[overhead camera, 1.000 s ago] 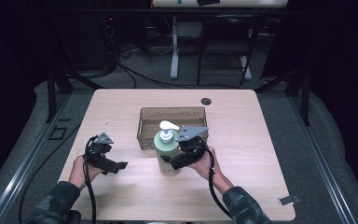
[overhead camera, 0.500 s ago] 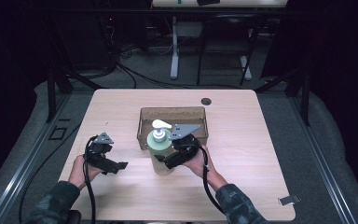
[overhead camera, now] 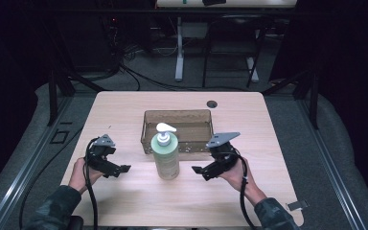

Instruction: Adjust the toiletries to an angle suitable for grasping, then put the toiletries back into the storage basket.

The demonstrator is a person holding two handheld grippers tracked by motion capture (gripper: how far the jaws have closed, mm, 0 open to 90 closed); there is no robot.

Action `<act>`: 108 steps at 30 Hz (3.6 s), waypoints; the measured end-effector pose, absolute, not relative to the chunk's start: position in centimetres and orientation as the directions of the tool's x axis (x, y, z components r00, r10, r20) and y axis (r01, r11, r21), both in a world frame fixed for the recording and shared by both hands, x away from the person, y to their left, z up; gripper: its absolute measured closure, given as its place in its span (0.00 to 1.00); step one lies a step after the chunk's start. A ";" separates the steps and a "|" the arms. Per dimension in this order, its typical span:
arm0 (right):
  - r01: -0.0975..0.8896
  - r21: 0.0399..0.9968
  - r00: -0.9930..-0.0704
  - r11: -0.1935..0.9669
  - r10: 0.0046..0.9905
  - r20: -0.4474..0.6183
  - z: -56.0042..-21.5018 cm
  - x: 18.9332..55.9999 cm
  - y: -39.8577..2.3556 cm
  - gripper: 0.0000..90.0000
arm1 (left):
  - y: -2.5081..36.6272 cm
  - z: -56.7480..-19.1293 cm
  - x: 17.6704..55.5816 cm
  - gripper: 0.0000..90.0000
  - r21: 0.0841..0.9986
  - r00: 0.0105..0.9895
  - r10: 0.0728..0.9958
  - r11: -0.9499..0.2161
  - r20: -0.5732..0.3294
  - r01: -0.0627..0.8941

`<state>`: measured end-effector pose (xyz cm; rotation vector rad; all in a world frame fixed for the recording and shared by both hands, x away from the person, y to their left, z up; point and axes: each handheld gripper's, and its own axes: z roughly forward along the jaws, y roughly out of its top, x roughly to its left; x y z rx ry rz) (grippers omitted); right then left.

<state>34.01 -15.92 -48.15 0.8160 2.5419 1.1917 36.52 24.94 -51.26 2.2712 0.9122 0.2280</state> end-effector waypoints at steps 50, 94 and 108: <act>0.613 0.618 -0.621 0.493 0.784 -0.010 -51.2 33.5 -27.4 0.00 | 21.5 -44.4 38.0 0.00 0.698 0.842 0.531 -0.567 -0.096 0.437; 0.657 0.563 -0.616 0.501 0.787 0.018 -52.0 34.2 -28.2 0.00 | 15.5 -38.0 39.4 0.00 0.689 0.936 0.350 -0.671 -0.032 0.274; 0.658 0.556 -0.617 0.508 0.786 0.012 -52.2 34.1 -28.2 0.00 | 12.9 -36.6 39.7 0.14 0.673 0.958 0.286 -0.708 -0.007 0.216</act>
